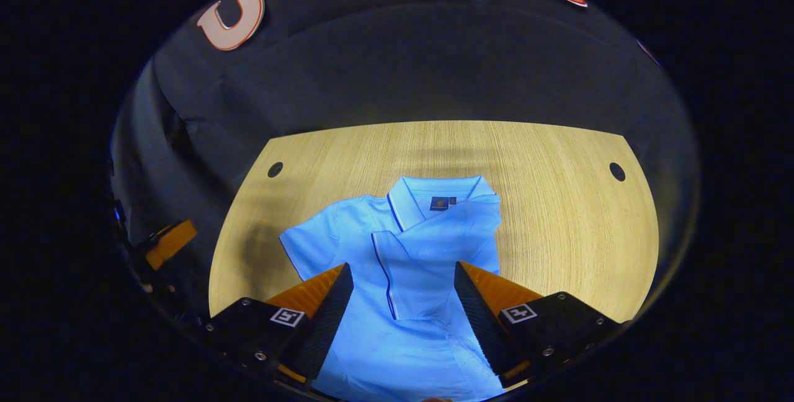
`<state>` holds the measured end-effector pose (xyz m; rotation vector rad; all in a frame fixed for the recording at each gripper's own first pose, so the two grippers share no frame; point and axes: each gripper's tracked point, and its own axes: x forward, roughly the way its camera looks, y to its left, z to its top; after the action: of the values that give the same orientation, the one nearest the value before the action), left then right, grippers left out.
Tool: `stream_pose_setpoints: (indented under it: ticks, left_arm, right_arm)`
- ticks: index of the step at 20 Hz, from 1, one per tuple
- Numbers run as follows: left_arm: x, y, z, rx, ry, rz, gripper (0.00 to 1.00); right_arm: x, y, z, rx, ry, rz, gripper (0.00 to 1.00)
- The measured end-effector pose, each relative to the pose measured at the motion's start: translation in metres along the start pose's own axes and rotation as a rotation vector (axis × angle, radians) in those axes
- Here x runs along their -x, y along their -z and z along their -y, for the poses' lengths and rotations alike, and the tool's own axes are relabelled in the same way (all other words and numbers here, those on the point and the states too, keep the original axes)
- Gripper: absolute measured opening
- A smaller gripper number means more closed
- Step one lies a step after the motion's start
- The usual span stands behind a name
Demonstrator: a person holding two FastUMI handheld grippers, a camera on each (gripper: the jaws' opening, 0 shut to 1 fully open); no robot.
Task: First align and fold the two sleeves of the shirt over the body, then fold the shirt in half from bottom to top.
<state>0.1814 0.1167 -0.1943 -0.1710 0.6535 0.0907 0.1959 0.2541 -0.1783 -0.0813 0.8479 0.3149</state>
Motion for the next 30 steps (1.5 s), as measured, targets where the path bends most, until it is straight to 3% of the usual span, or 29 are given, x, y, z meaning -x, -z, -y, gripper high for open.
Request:
stream_pose_setpoints:
  ticks: [4,11,19,23,26,28,30]
  left_arm:
    - [-0.031,0.021,0.036,0.065,0.048,-0.182,0.99]
    - [-0.078,0.075,0.07,0.152,0.001,-0.462,0.99]
    - [-0.126,0.116,0.073,0.15,-0.126,-0.566,1.0]
    - [-0.134,0.129,0.076,0.151,-0.142,-0.6,1.0]
    - [-0.138,0.13,0.079,0.141,-0.161,-0.592,0.79]
    - [-0.138,0.125,0.083,0.123,-0.144,-0.593,0.74]
    - [-0.143,0.128,0.089,0.121,-0.132,-0.591,0.31]
  right_arm:
    - [0.023,-0.004,0.023,-0.036,-0.025,0.034,0.99]
    - [0.053,-0.005,0.083,-0.12,-0.036,0.075,0.99]
    - [0.058,0.019,0.14,-0.201,-0.021,0.054,0.99]
    - [0.058,0.028,0.153,-0.219,-0.015,0.043,0.99]
    - [0.06,0.031,0.155,-0.229,-0.019,0.042,0.99]
    - [0.061,0.031,0.155,-0.229,-0.017,0.048,0.99]
    - [0.063,0.033,0.154,-0.231,-0.018,0.05,0.99]
